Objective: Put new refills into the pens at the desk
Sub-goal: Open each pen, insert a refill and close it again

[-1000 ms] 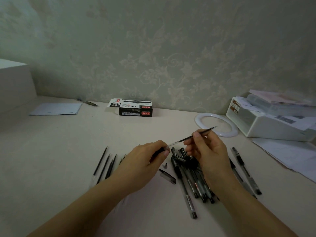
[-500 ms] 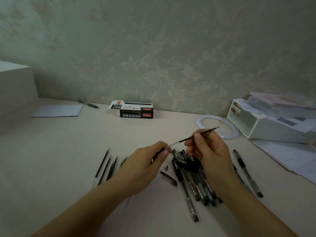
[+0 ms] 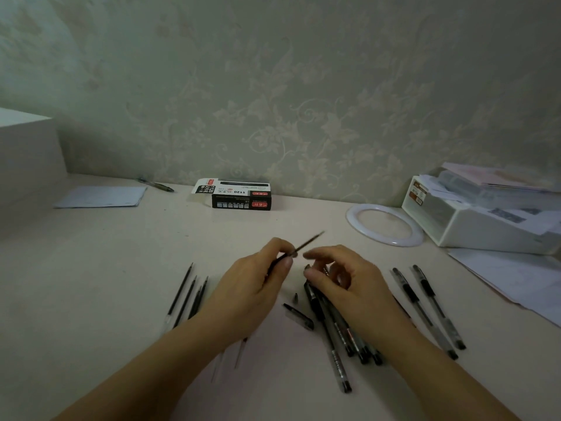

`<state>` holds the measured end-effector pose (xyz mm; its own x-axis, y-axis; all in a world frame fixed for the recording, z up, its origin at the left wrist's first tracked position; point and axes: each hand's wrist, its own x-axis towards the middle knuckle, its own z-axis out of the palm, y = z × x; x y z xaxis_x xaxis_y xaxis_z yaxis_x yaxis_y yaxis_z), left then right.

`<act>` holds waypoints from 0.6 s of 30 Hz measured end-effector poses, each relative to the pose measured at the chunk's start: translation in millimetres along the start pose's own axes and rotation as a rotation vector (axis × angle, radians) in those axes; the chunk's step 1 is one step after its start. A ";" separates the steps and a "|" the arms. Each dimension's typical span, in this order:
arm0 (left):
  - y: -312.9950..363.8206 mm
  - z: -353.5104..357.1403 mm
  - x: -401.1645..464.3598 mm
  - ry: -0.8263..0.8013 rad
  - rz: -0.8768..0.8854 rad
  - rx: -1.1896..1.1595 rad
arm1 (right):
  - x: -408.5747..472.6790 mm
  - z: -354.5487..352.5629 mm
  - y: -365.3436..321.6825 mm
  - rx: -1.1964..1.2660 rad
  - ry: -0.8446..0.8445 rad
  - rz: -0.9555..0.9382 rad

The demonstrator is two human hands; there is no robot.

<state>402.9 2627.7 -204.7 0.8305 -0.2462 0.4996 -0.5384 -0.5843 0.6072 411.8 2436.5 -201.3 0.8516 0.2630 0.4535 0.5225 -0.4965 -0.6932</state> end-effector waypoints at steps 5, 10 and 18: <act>1.1 -1.4 1.0 0.031 -0.018 0.022 | 1.7 4.7 7.8 -0.398 -0.068 -0.155; -2.5 0.1 0.1 -0.014 -0.039 0.091 | 4.4 12.1 7.5 -0.474 -0.150 -0.188; -7.0 1.5 -0.8 -0.071 -0.001 0.142 | 3.8 -1.4 0.7 0.360 0.177 0.146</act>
<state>406.3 2630.9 -210.3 0.8415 -0.2968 0.4514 -0.5165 -0.6868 0.5113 415.4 2436.0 -199.3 0.9137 0.0499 0.4033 0.4051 -0.1890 -0.8945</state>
